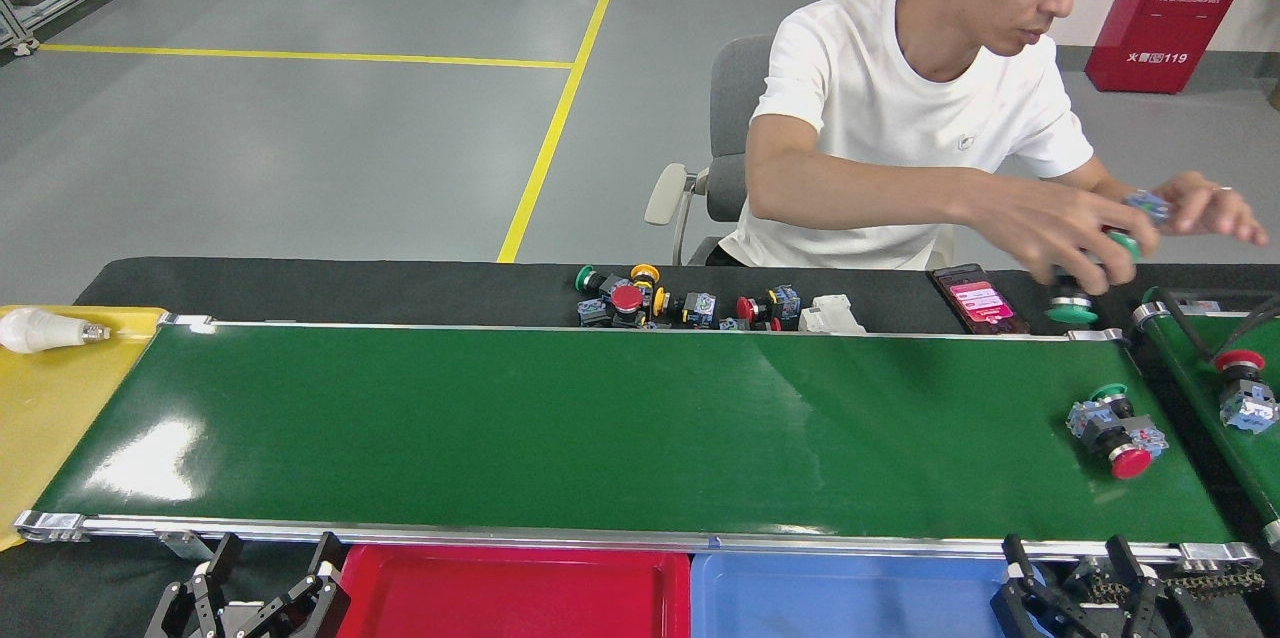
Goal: Pick switch part from conveyor to tray
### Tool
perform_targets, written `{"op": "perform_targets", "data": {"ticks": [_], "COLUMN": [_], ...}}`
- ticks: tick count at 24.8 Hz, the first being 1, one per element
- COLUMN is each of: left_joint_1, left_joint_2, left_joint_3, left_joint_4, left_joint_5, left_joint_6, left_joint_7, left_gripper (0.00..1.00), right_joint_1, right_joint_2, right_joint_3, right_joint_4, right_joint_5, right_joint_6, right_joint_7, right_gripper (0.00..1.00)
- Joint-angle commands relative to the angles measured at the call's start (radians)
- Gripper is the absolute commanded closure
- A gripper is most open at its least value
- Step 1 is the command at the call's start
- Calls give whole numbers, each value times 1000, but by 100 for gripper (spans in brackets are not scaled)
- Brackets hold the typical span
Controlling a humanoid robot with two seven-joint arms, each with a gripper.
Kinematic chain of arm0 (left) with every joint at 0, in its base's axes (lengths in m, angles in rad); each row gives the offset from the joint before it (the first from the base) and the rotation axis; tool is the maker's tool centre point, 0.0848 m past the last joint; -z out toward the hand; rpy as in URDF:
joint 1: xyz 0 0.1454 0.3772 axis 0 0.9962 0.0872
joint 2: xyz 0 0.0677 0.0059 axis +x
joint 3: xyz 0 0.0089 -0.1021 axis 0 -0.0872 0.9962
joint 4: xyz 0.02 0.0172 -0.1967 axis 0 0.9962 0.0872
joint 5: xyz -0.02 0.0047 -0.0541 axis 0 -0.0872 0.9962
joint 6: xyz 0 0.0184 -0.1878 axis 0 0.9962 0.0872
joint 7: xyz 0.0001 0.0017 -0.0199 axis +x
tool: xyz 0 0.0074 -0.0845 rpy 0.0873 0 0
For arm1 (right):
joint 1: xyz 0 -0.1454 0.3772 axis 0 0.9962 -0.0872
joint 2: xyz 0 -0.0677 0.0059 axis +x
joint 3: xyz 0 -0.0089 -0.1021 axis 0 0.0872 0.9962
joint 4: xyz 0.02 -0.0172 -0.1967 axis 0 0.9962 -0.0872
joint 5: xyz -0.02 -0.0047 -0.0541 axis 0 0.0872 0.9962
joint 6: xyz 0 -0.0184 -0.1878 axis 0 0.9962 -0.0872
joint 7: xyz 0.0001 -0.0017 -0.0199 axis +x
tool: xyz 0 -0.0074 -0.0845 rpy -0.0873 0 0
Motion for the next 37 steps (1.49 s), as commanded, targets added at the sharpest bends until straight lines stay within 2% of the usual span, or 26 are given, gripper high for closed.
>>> {"op": "perform_targets", "data": {"ticks": [1,6,9,13,23,27,37], "left_joint_1": [-1,-6,-23,-34,-37,-37,-38], "left_joint_2": [-10,-39,-55,-53,-53,-53,-53], "left_joint_3": [-1,-4,-5,-7,-7,-7,-28], "left_joint_4": [-12,-18,-18,-18,-18,-17,-15], "left_joint_5": [-3,-45,-78,-80,-80,-81,-85], "left_joint_6": [-16,9,46,44,44,44,46], "left_joint_7": [7,7,7,7,7,7,7], "left_gripper": [0,0,0,0,0,0,0], "right_joint_1": [-19,-114,-174,-250,-439,-479,-494], "right_joint_2": [1,0,1,-10,-11,-11,-10], "right_joint_3": [-2,-4,-2,2,116,117,136], "right_joint_4": [-7,50,108,185,389,416,439], "right_joint_5": [-2,0,6,12,15,13,12], "right_joint_6": [13,20,23,101,165,165,165], "right_joint_7": [23,158,172,180,180,180,180], "right_gripper": [1,1,1,1,1,1,1]}}
